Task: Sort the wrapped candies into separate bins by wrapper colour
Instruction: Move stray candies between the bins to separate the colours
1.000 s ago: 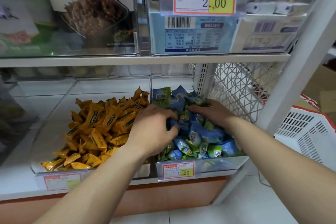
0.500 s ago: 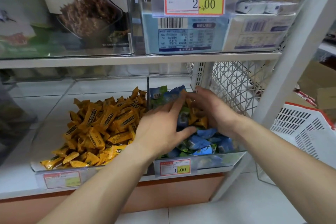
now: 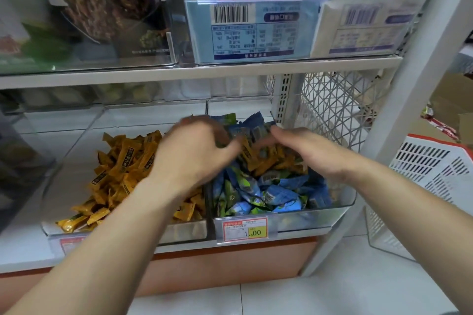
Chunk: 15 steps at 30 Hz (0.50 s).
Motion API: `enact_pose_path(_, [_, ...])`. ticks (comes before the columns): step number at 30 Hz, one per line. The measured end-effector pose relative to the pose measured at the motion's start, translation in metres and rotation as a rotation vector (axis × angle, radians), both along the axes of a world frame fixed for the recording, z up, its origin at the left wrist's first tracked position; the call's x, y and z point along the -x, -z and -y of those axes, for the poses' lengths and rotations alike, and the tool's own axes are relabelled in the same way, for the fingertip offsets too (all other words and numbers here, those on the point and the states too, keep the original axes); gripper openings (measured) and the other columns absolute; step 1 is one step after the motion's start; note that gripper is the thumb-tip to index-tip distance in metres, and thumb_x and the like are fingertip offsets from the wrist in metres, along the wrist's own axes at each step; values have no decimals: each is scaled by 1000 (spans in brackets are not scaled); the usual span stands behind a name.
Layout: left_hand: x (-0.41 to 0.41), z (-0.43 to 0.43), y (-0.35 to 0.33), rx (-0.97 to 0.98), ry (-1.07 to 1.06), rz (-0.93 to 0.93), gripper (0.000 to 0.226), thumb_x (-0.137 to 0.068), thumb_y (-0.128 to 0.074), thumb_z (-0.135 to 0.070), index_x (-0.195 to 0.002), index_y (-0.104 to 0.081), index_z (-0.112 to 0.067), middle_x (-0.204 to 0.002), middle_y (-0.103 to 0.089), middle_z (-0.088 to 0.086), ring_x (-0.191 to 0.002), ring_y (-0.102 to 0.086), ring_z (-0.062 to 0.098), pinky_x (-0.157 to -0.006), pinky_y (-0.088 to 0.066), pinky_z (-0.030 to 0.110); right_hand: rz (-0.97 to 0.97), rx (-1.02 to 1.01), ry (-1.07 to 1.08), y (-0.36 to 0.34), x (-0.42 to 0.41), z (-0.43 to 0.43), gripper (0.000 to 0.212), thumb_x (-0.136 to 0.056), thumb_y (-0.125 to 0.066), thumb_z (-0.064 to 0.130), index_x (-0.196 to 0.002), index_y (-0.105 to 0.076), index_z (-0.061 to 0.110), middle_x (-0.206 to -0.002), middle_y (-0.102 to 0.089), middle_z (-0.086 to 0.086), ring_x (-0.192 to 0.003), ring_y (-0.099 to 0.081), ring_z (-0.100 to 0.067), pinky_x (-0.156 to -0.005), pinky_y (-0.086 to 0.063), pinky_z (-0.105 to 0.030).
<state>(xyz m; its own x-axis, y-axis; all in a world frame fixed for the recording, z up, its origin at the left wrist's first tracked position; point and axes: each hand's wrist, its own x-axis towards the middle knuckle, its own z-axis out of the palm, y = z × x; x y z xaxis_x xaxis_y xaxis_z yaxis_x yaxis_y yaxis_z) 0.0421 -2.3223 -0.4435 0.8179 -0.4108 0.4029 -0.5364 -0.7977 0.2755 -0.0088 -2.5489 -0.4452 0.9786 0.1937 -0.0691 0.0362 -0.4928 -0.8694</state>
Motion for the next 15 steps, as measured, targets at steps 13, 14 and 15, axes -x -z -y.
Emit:
enact_pose_path(13, [2, 51, 35, -257, 190, -63, 71, -86, -46, -71, -148, -32, -40, -145, -51, -6, -128, -51, 25, -97, -47, 39, -148, 554, 29, 19, -20, 4, 21, -92, -59, 27, -109, -70, 21, -100, -71, -6, -87, -63, -18, -79, -49, -33])
enact_pose_path(14, [-2, 52, 36, -306, 184, -119, 76, -82, -45, -75, -149, -26, -45, -148, -47, -7, -131, -48, 26, -98, -44, 40, -168, 562, 27, 18, -22, 6, 19, -91, -60, 24, -105, -71, 18, -97, -71, -8, -84, -63, -20, -74, -49, -33])
enact_pose_path(15, [-6, 53, 36, -349, 179, -162, 80, -79, -44, -79, -149, -22, -48, -151, -44, -7, -134, -44, 26, -100, -43, 41, -186, 564, 17, 17, -23, 9, 17, -90, -61, 20, -103, -71, 16, -97, -72, -9, -84, -64, -23, -73, -49, -35])
